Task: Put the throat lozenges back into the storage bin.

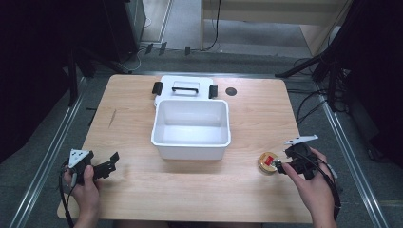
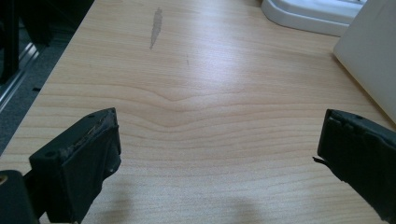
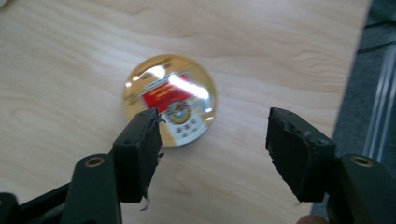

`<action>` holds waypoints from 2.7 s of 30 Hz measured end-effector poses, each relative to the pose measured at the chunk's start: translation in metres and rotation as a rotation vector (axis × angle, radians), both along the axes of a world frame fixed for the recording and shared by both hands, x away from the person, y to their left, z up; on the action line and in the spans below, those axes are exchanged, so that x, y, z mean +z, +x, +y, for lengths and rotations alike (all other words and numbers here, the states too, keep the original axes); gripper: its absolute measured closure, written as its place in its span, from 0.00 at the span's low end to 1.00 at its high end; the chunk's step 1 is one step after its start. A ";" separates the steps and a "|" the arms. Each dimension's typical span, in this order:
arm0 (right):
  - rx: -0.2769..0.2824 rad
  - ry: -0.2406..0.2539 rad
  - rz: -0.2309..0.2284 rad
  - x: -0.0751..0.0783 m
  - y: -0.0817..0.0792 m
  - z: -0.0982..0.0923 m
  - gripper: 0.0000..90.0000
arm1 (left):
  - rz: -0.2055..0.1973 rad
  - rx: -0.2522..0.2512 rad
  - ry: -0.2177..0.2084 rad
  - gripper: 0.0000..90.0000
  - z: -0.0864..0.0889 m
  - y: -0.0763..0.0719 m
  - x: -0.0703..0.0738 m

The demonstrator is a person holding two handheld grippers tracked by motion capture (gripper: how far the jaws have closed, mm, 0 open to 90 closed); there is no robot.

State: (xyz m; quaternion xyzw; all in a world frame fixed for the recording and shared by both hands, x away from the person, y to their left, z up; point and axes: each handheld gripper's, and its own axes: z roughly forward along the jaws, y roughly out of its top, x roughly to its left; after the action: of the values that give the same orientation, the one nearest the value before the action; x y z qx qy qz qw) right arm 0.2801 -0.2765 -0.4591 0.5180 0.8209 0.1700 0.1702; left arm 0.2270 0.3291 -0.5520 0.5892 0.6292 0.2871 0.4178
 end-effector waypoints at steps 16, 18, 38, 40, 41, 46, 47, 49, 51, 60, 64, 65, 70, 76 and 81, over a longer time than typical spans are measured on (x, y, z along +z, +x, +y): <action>-0.017 -0.046 0.305 0.005 0.050 0.041 0.23 | 0.003 -0.003 0.009 0.00 -0.001 0.000 0.000; -0.036 -0.056 0.318 0.002 0.055 0.043 0.20 | 0.002 -0.004 0.014 0.00 -0.002 0.000 0.000; -0.241 -0.065 0.338 -0.035 0.074 0.022 0.04 | 0.009 -0.009 0.021 0.00 -0.002 0.001 0.000; -0.249 -0.044 0.336 -0.035 0.074 0.020 0.06 | 0.010 -0.009 0.022 0.00 -0.002 0.001 0.000; -0.249 -0.044 0.336 -0.035 0.074 0.020 0.06 | 0.010 -0.009 0.022 0.00 -0.002 0.001 0.000; -0.230 -0.023 0.353 -0.036 0.072 0.023 0.06 | 0.012 -0.009 0.020 0.00 -0.002 0.001 0.000; -0.228 -0.024 0.352 -0.036 0.072 0.024 0.06 | 0.012 -0.009 0.020 0.00 -0.002 0.001 0.000; -0.222 -0.023 0.353 -0.036 0.071 0.026 0.06 | 0.012 -0.008 0.018 0.00 -0.002 0.001 0.000; -0.209 -0.021 0.360 -0.037 0.071 0.028 0.04 | 0.013 -0.008 0.018 0.00 -0.002 0.001 0.000; -0.187 -0.010 0.363 -0.038 0.070 0.032 0.05 | 0.015 -0.008 0.019 0.00 -0.002 0.001 0.000; -0.162 -0.014 0.368 -0.037 0.069 0.039 0.05 | 0.015 -0.007 0.018 0.00 -0.002 0.001 0.000; -0.164 -0.012 0.370 -0.037 0.069 0.041 0.05 | 0.014 -0.006 0.017 0.00 -0.002 0.002 0.000; -0.164 -0.013 0.367 -0.036 0.068 0.041 0.06 | 0.014 -0.006 0.015 0.00 -0.002 0.002 0.000; -0.165 0.004 0.351 -0.030 0.065 0.044 0.05 | 0.015 -0.005 0.017 0.00 -0.002 0.002 0.000; -0.150 -0.049 0.381 -0.036 0.064 0.050 0.04 | 0.015 -0.004 0.016 0.00 -0.002 0.002 0.000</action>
State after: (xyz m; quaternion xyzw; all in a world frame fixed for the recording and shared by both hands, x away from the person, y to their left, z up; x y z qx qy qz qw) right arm 0.3440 -0.2263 -0.4950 0.5962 0.8012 0.0360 0.0366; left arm 0.2290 0.3269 -0.5520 0.5960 0.6287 0.2868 0.4091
